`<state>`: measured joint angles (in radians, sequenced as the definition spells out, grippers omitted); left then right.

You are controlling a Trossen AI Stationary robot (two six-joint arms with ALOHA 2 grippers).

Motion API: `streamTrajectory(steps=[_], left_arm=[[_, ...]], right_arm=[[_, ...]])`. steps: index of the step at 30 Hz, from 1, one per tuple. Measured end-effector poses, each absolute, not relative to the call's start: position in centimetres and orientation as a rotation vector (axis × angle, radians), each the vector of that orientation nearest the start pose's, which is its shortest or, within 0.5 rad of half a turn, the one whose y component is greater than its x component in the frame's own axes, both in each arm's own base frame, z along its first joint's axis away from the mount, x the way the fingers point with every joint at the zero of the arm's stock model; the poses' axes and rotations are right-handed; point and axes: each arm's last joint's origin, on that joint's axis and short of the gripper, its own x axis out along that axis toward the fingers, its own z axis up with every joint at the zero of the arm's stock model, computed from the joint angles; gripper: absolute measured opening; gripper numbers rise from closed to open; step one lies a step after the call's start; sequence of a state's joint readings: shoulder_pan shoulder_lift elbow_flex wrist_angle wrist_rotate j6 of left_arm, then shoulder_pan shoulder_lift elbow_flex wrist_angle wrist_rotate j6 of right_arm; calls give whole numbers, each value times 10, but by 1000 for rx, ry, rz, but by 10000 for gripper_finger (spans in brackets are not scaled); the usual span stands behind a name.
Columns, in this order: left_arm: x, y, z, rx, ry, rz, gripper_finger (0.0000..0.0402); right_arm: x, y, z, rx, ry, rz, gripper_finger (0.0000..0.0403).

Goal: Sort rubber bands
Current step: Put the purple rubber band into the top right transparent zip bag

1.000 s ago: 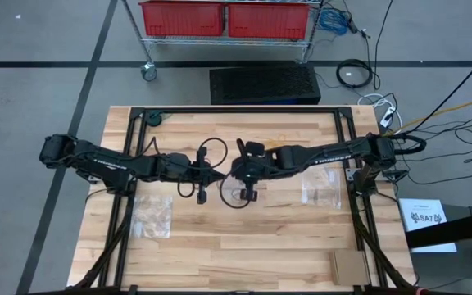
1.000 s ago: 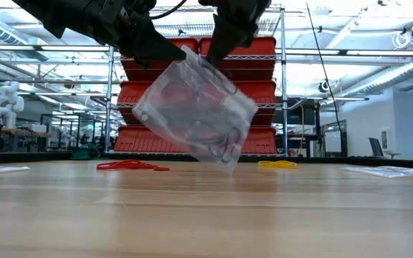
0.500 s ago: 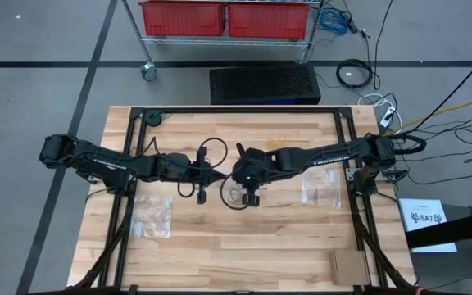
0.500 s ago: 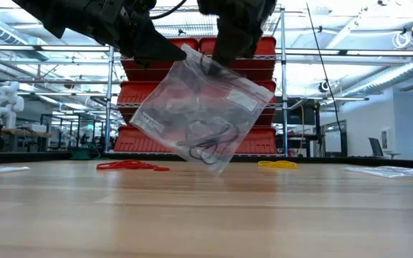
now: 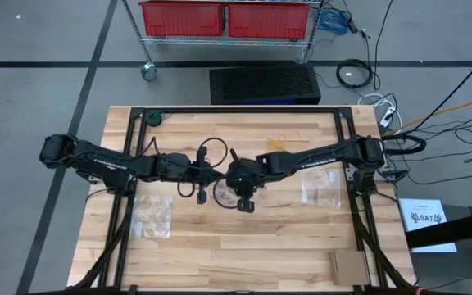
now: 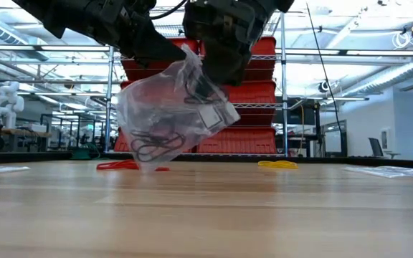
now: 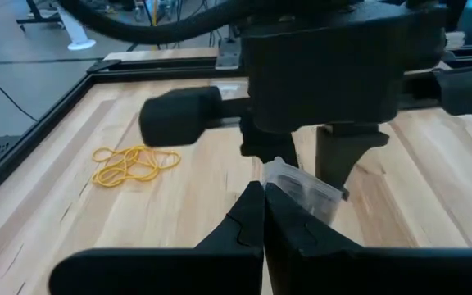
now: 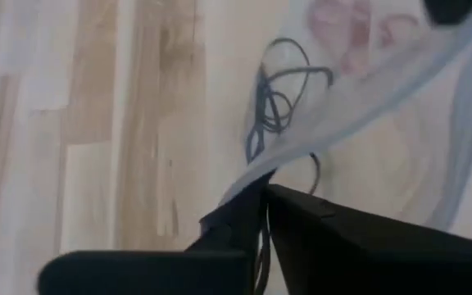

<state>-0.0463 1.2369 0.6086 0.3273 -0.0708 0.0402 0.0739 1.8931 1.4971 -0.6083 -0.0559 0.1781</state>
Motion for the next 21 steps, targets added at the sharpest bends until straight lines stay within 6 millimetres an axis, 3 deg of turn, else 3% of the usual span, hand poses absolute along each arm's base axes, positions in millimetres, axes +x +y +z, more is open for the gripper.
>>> streamTrajectory(steps=[11, 21], left_arm=[[259, -10, 229, 56, 298, 6, 0], [259, -11, 229, 56, 296, 1, 0]], right_arm=[[397, 33, 273, 100, 910, -27, 141], [385, 22, 300, 55, 856, -67, 152]])
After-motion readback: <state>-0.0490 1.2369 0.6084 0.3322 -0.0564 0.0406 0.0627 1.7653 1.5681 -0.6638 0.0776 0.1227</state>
